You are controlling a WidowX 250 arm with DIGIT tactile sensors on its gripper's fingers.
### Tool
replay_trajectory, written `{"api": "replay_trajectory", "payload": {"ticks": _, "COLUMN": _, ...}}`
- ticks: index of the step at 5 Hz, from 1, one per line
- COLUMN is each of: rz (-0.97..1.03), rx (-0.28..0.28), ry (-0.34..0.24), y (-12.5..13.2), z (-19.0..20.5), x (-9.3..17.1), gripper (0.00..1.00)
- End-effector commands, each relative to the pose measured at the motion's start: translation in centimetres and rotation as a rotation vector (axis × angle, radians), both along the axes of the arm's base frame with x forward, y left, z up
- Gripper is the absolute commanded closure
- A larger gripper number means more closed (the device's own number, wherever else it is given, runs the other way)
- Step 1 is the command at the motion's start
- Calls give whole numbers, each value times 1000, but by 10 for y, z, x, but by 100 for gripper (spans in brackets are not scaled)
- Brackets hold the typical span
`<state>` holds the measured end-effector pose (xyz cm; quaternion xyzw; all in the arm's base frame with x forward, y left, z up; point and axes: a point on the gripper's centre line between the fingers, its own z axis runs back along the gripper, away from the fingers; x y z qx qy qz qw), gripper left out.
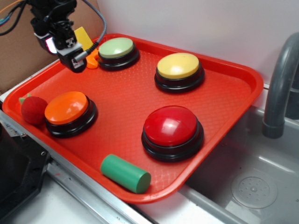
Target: Push the orange button.
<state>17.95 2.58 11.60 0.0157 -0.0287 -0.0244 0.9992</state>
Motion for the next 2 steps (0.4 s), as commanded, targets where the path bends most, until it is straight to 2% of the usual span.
{"api": "replay_trajectory", "payload": {"ticks": 1, "rz": 85, "rx": 17, "ry": 41, "y": 3, "z": 19, "x": 4, "gripper": 0}}
{"api": "replay_trajectory", "payload": {"ticks": 2, "rz": 90, "rx": 25, "ry": 18, "y": 2, "z": 25, "x": -2, "gripper": 0}}
